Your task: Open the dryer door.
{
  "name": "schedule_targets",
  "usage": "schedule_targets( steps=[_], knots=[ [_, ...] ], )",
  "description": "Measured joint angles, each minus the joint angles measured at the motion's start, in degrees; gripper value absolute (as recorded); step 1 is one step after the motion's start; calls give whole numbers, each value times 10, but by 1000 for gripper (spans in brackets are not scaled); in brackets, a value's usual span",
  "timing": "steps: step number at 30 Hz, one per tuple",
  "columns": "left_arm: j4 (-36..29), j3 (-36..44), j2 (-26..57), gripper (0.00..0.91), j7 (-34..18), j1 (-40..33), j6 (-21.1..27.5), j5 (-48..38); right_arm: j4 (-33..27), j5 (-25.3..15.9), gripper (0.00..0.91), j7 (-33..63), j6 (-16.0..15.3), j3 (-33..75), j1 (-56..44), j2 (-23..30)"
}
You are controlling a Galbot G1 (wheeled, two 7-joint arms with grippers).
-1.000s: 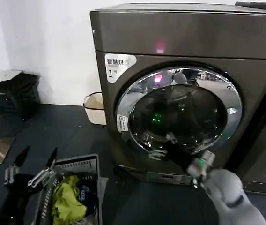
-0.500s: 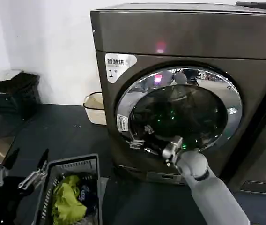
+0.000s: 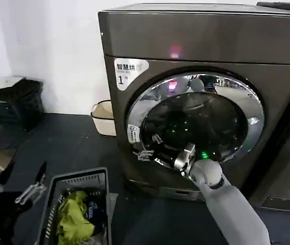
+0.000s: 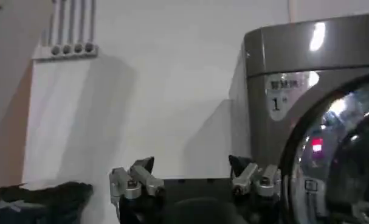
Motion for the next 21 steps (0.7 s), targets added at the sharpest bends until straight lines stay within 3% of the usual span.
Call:
schedule_targets(
  steps=[6,12,15,21],
  knots=[
    [6,-4,3,907,-12,-6,-13,-17,16,19,907,-39,2,-3,-12,-17],
    [28,-8,13,907,-13,-15,-58,-26,35,23,907,-81,-2,-2,-26,-36],
    [42,-12,19,907,15,-14,-85,-34,49,24,907,-109,-7,4,-37,-50],
    [78,-28,45,907,65,-33,-87,-86,89,41,907,-167,-30,26,-67,-85]
  ],
)
